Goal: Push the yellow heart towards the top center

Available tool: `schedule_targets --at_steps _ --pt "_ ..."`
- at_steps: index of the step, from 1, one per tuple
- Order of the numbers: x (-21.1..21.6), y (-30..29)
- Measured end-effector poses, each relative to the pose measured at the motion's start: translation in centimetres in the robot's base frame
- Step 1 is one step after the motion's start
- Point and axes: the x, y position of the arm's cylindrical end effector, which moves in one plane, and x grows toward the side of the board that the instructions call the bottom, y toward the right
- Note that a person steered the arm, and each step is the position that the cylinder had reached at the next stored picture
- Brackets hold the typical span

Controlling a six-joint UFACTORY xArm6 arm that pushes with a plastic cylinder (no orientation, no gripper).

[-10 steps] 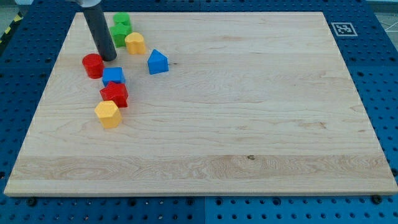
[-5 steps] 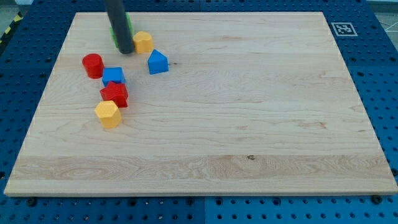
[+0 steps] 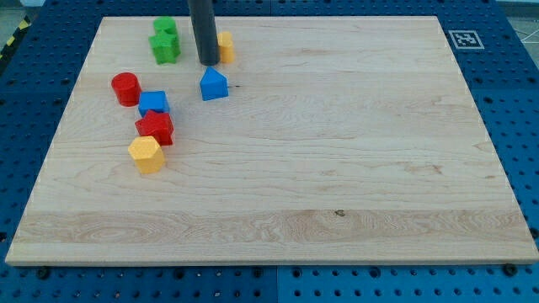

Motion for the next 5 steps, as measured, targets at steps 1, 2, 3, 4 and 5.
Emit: schedule_targets --at_steps 1,2,3,4,5 --pt "-2.0 -0.2" --pt "-3.6 1.1" --pt "-4.8 6.0" --pt "-3.1 6.9" --pt "1.6 6.6"
